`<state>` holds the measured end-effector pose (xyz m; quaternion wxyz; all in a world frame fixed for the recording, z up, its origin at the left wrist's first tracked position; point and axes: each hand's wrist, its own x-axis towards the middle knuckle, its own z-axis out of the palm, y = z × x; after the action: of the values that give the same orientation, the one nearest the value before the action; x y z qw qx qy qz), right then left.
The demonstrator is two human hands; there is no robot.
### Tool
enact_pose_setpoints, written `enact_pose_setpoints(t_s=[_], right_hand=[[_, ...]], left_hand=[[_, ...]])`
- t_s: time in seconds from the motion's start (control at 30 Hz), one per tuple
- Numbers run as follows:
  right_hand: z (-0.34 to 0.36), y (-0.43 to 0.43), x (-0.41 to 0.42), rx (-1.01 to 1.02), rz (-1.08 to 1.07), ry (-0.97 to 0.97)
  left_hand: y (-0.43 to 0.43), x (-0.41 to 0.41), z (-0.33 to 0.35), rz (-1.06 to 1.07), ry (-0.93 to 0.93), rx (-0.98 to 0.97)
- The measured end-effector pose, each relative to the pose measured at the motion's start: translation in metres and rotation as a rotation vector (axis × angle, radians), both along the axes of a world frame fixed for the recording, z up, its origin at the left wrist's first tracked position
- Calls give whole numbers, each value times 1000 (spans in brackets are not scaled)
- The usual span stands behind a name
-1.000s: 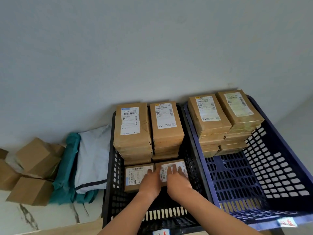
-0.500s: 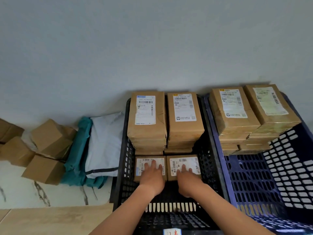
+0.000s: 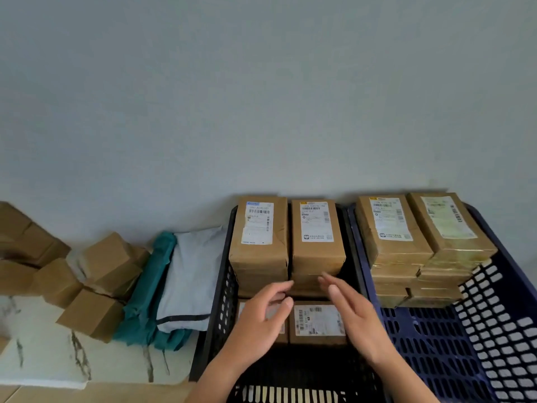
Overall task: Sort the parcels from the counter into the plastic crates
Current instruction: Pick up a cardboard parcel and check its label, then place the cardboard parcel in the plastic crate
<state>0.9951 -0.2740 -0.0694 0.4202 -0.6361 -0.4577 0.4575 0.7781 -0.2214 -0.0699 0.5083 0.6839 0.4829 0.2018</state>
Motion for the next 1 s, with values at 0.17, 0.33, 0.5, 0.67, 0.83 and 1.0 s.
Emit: enact_pose_setpoints(t_s=[0.17,0.33,0.5,0.67,0.83,1.0], right_hand=[[23,-38,20,136,-155,162],[21,-38,27,115,-126,155],[31,-20,7,108,-90,111],[46,7,-34,149,13,70],[60,30,-101,180,118,19],[72,51,-201,228,197,35]], left_hand=[[-20,-15,16,240,-293,-9],[-22,-32,24,346,-293,-29],[-25,-63,37,478,-308,11],[-34,-110,47,623,-362,106],[-41,-178,52,746,-425,142],[-51,-271,54,831,-415,173]])
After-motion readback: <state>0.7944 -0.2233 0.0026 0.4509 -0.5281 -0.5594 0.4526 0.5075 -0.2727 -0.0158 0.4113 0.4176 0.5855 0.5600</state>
